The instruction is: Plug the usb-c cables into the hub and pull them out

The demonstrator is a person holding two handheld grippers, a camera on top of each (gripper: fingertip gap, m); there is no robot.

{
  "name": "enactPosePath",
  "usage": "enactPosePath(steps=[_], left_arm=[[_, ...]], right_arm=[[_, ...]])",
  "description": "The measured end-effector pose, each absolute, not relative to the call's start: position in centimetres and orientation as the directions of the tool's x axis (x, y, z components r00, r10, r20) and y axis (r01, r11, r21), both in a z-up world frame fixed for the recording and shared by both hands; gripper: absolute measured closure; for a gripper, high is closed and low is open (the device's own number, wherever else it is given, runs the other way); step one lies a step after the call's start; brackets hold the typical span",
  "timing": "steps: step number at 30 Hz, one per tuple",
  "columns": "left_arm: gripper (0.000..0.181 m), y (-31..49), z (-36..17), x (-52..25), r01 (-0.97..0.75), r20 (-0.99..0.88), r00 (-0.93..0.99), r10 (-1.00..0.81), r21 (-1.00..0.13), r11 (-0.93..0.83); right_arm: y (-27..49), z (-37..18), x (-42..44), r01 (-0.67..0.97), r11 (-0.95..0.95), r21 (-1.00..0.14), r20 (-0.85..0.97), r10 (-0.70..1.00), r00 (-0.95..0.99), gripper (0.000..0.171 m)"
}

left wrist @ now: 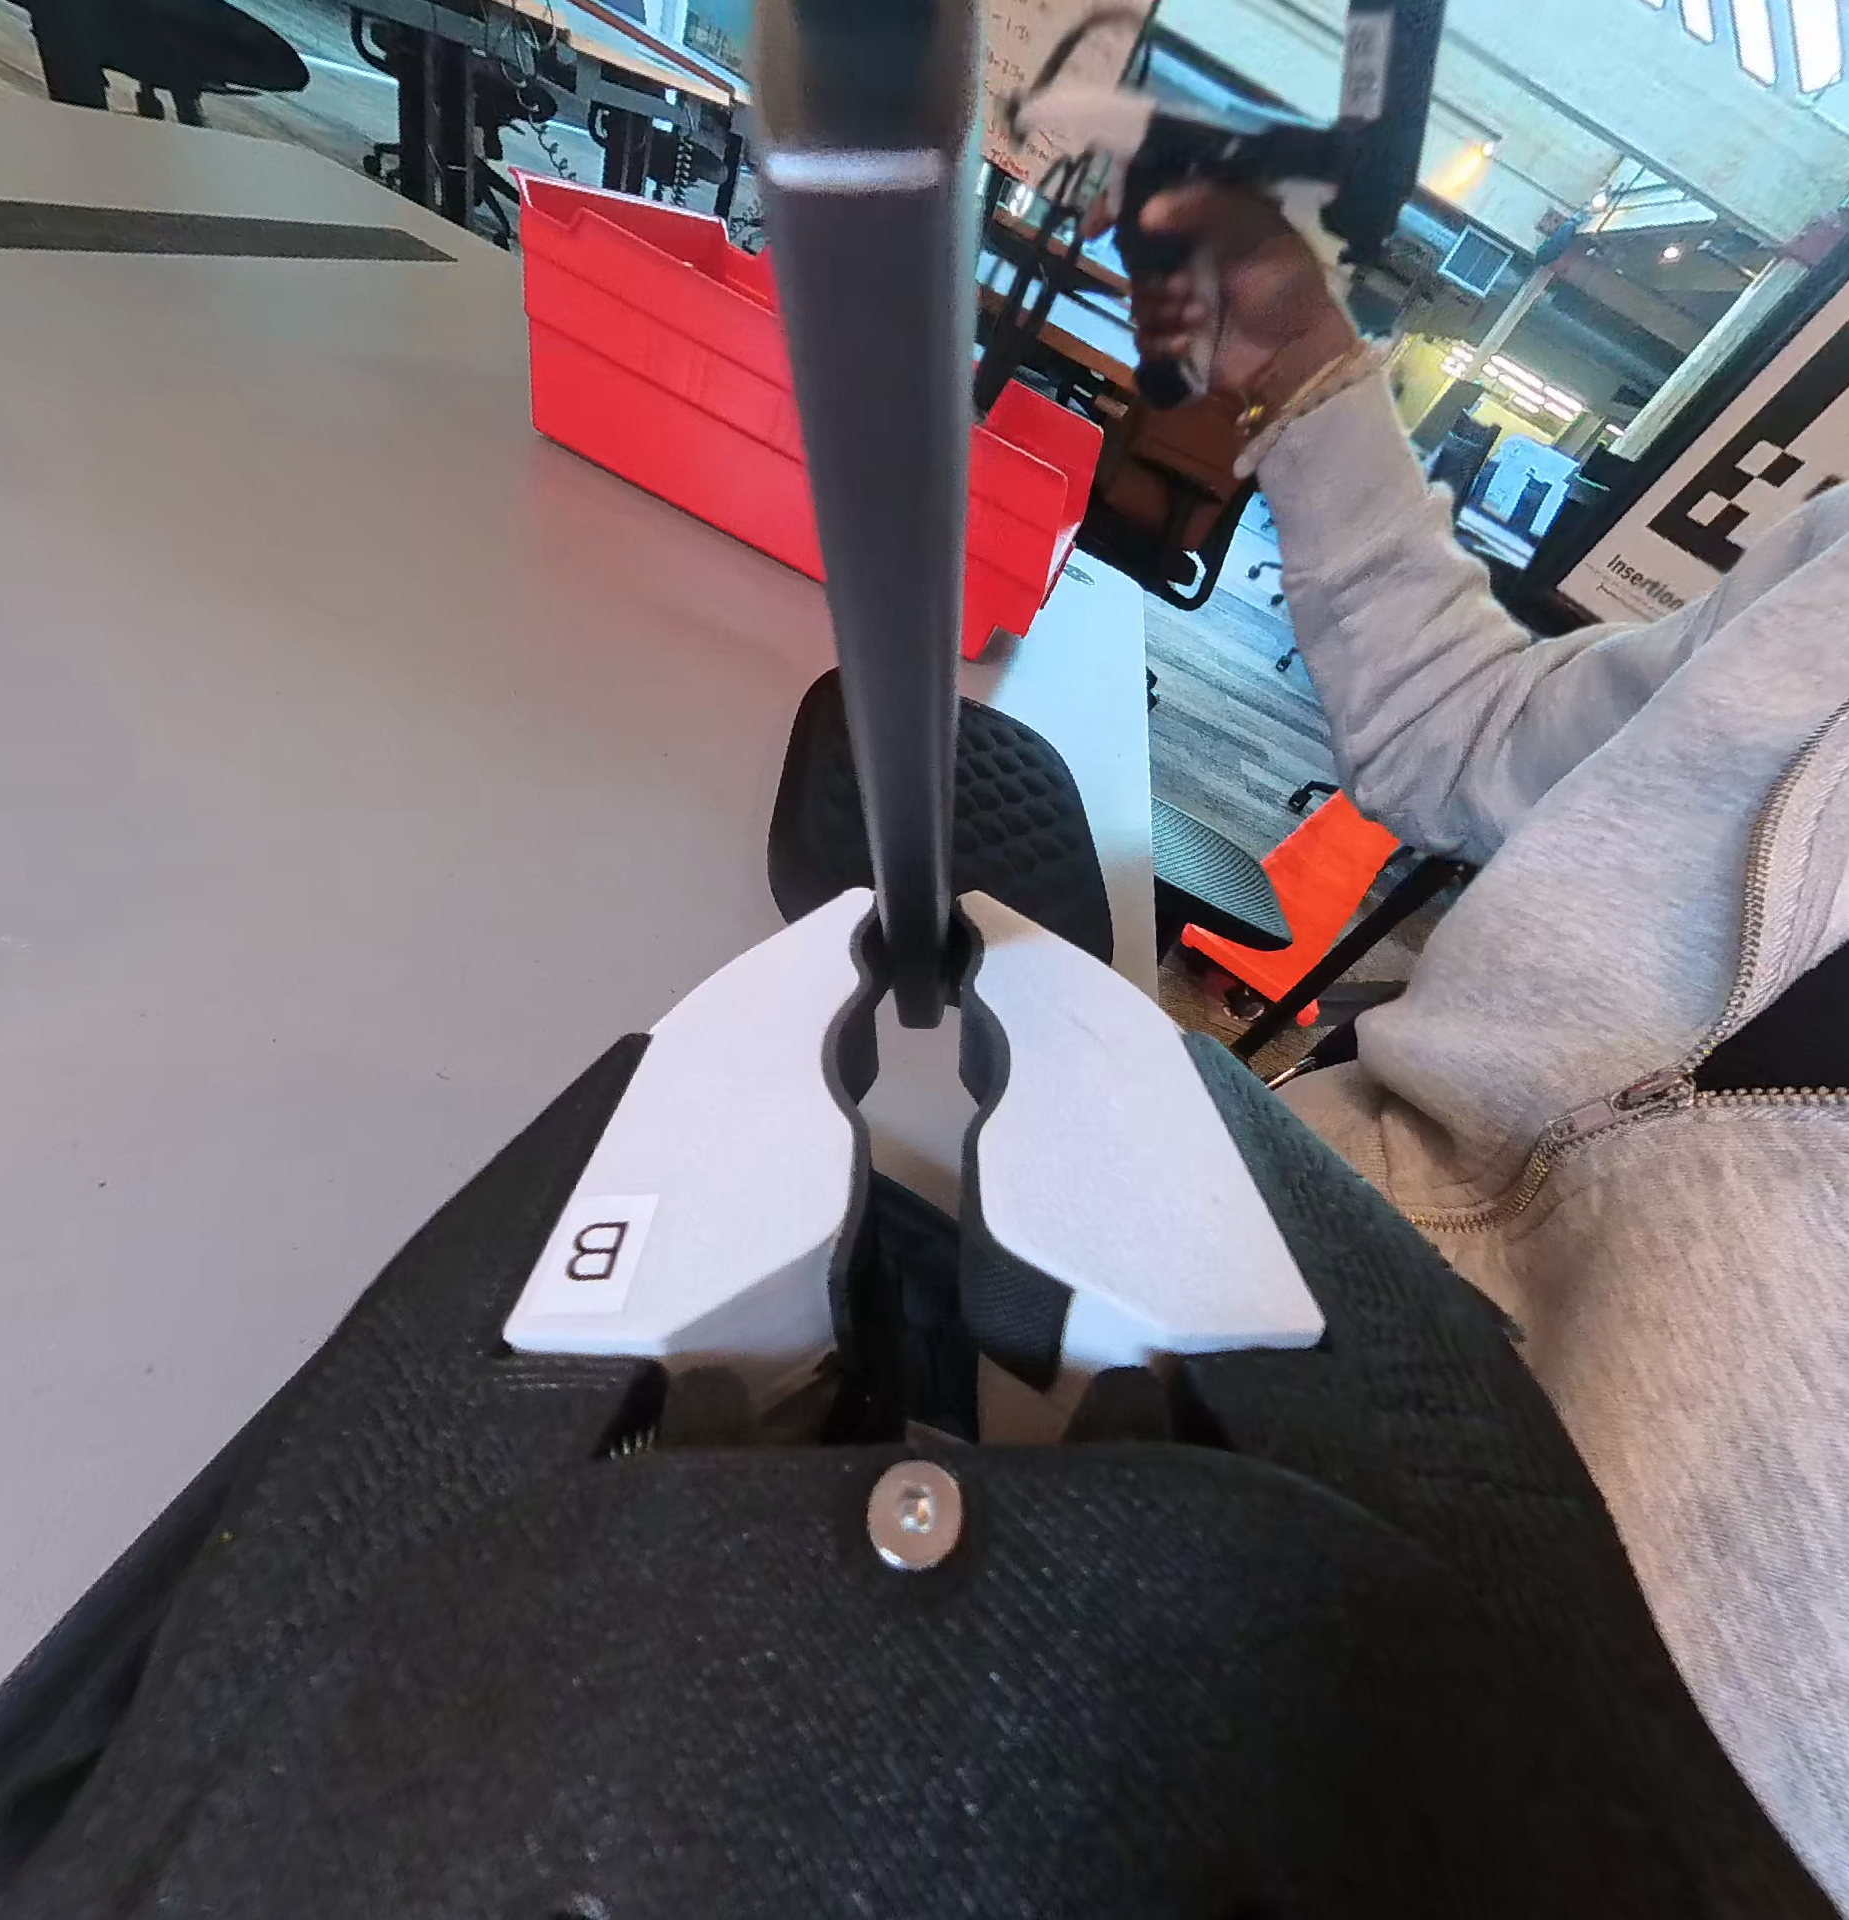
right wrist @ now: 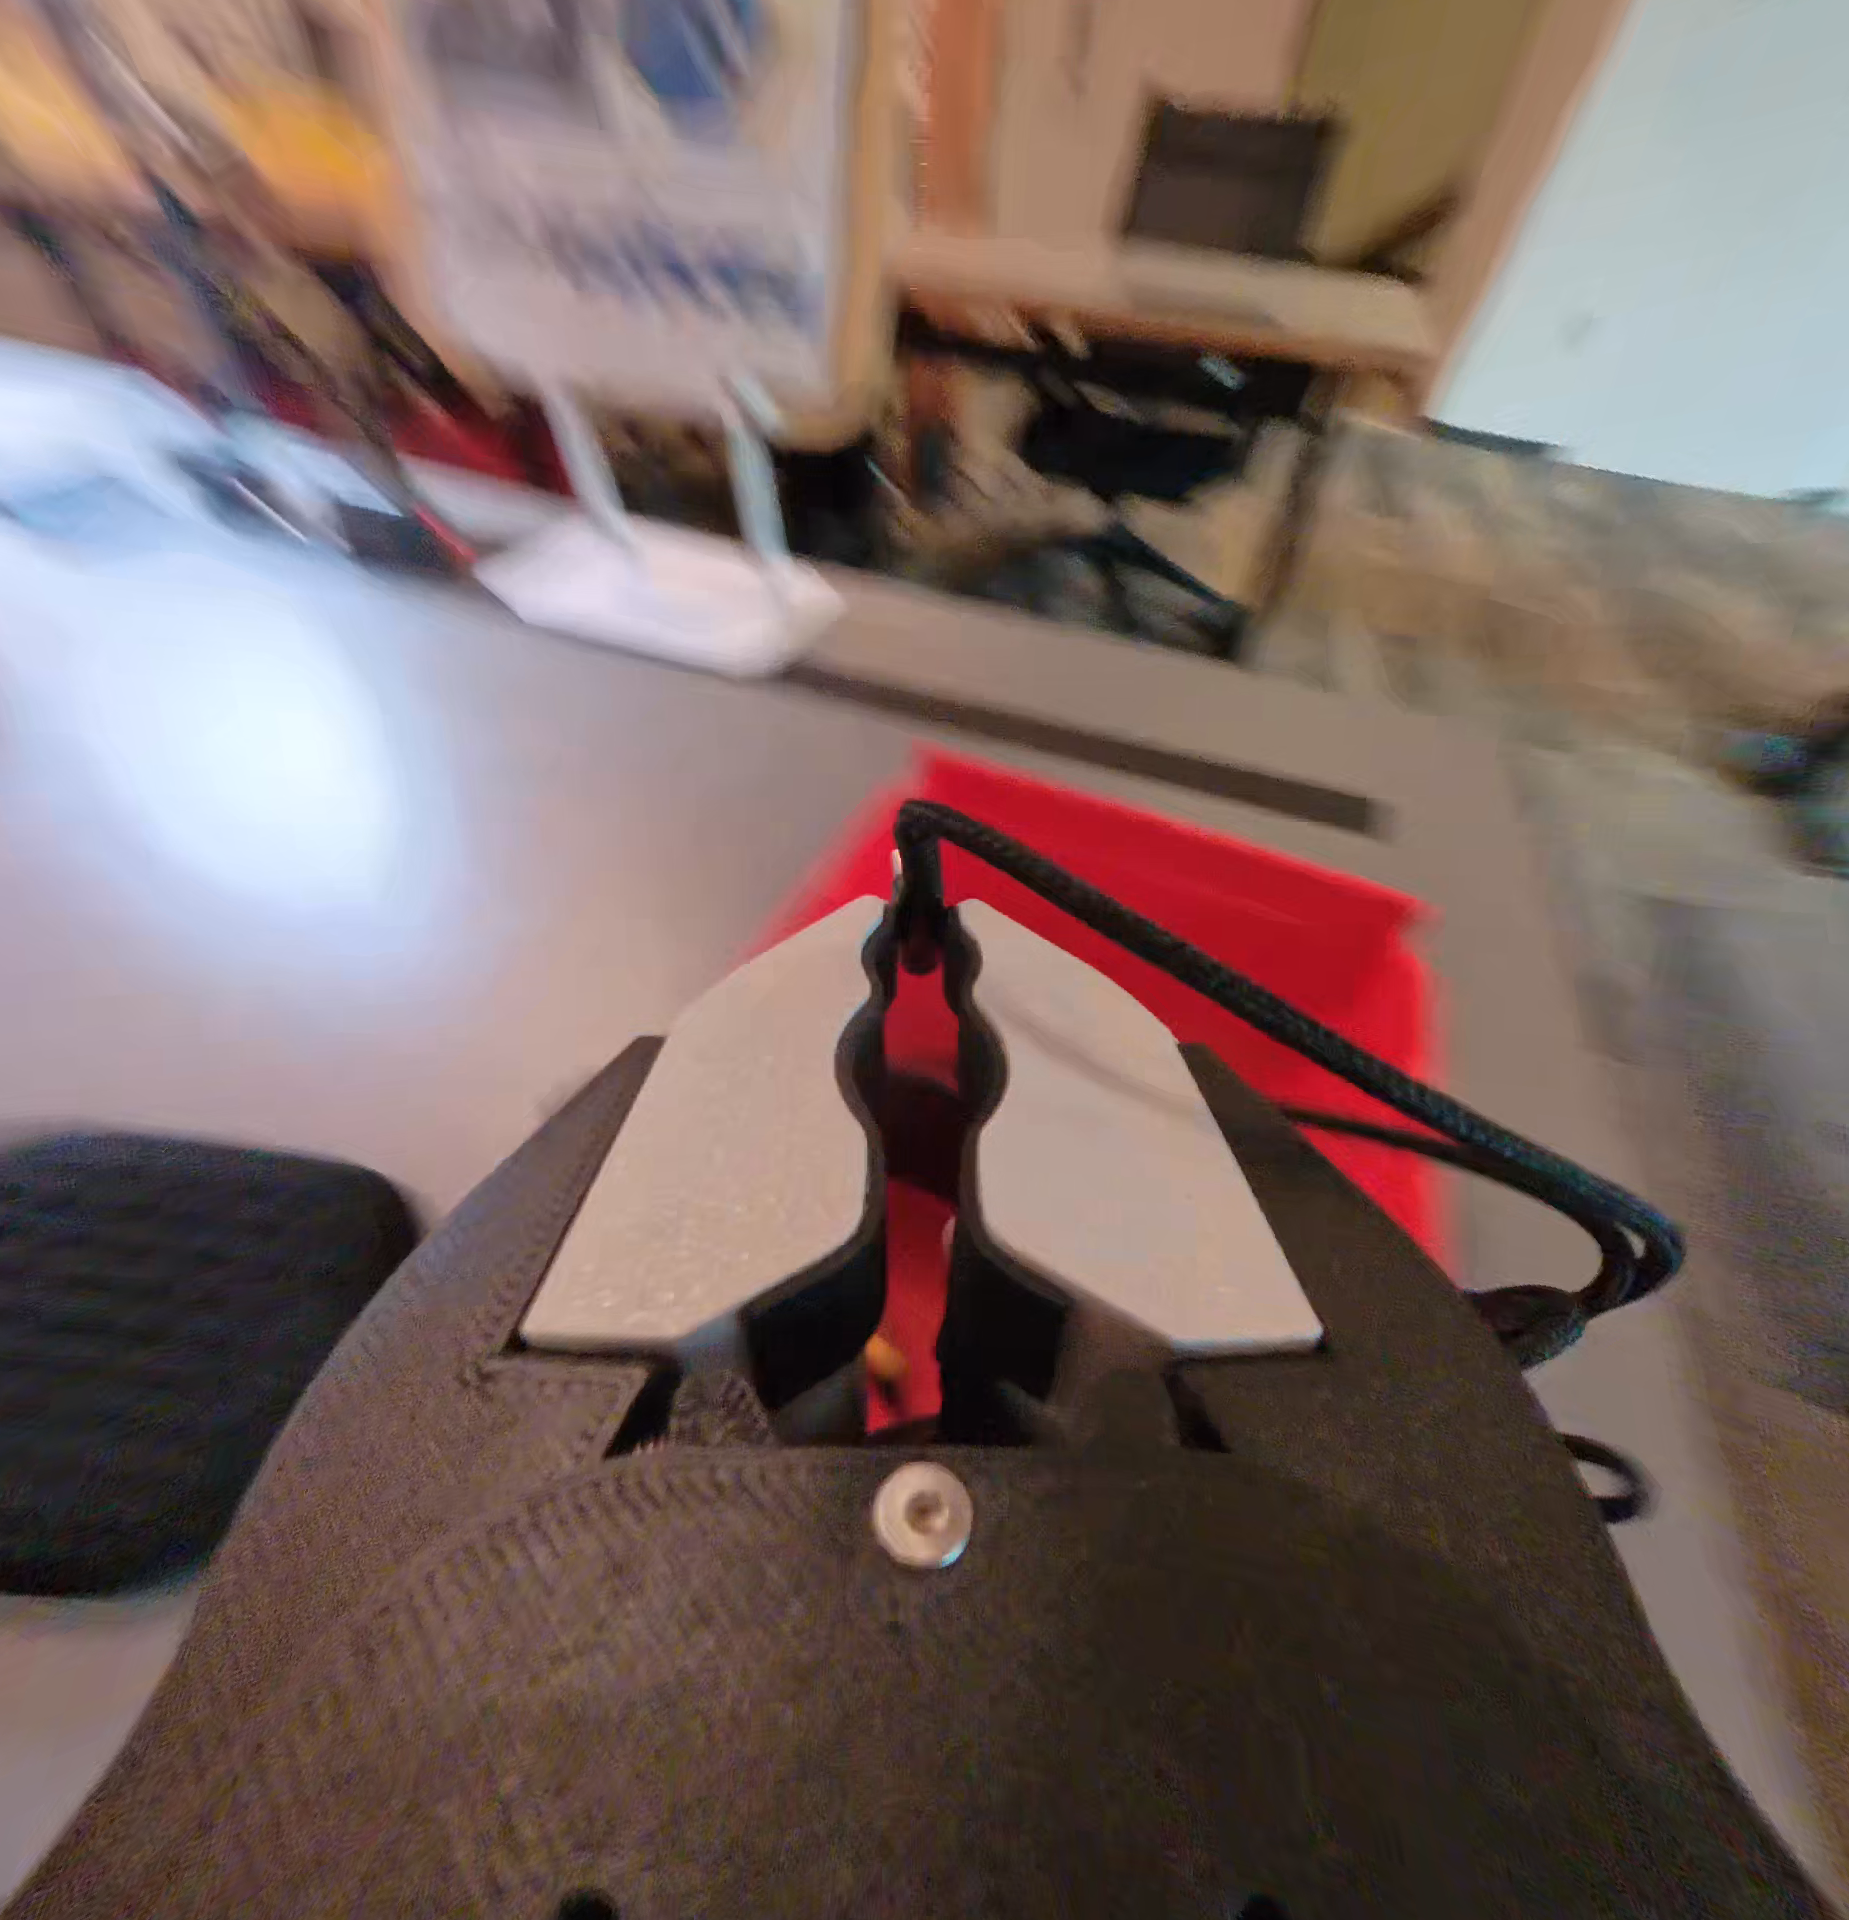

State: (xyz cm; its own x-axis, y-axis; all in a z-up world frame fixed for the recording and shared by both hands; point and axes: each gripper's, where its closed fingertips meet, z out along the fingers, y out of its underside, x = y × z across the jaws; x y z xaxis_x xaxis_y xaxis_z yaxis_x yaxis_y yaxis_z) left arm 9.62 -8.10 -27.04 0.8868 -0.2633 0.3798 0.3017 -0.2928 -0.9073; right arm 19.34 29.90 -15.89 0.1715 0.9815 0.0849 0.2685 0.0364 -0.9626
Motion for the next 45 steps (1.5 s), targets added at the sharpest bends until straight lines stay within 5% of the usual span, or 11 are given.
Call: enactPosePath(steps=[2,7,11,17,22,26,31,33,37,42,45], left_arm=[[0.17,-8.1,-27.1,9.7,0.3,0.381,0.886,-0.266,-0.906,-0.297],[0.17,-8.0,-27.3,9.7,0.293,0.376,0.889,-0.26,-0.905,-0.308],[0.17,-8.0,-27.4,9.8,0.287,0.372,0.892,-0.258,-0.905,-0.314],[0.17,-7.8,-27.6,9.9,0.289,0.385,0.885,-0.262,-0.895,-0.339],[0.17,-7.9,-27.6,10.0,0.277,0.371,0.89,-0.263,-0.901,-0.333],[0.17,-8.0,-27.2,9.8,0.289,0.373,0.888,-0.27,-0.908,-0.303],[0.17,-8.3,-26.6,9.7,0.314,0.387,0.877,-0.285,-0.91,-0.269],[0.17,-8.3,-26.5,9.6,0.317,0.387,0.876,-0.287,-0.912,-0.262],[0.17,-8.2,-26.8,9.8,0.314,0.393,0.873,-0.29,-0.906,-0.283],[0.17,-8.0,-27.3,9.9,0.291,0.381,0.884,-0.272,-0.902,-0.318],[0.17,-8.0,-27.4,9.9,0.274,0.362,0.895,-0.261,-0.907,-0.318]], right_arm=[[32.2,-20.6,20.6,0.54,0.199,-0.818,0.348,0.918,0.19,0.162],[29.6,-29.1,22.2,0.802,0.267,-0.535,0.299,0.947,-0.115,0.162],[27.9,-30.0,22.6,0.834,0.266,-0.483,0.2,0.961,-0.191,0.162],[26.6,-26.8,24.3,0.873,0.415,-0.255,0.22,0.905,-0.365,0.112],[27.9,-23.7,22.3,0.843,0.517,-0.148,0.343,0.826,-0.447,0.131],[23.4,-22.7,23.5,0.779,0.569,-0.265,0.062,0.816,-0.575,0.136],[22.1,-14.6,22.1,0.495,0.323,-0.807,0.038,0.864,-0.501,0.109],[23.6,-12.8,23.2,0.34,0.194,-0.92,0.04,0.911,-0.411,0.09],[26.4,-21.2,24.4,0.533,0.23,-0.814,0.071,0.951,-0.302,0.061],[25.1,-23.3,21.5,0.527,0.164,-0.834,-0.049,0.929,-0.366,0.069],[27.2,-26.7,20.8,0.661,0.218,-0.718,-0.042,0.934,-0.354,0.076]])
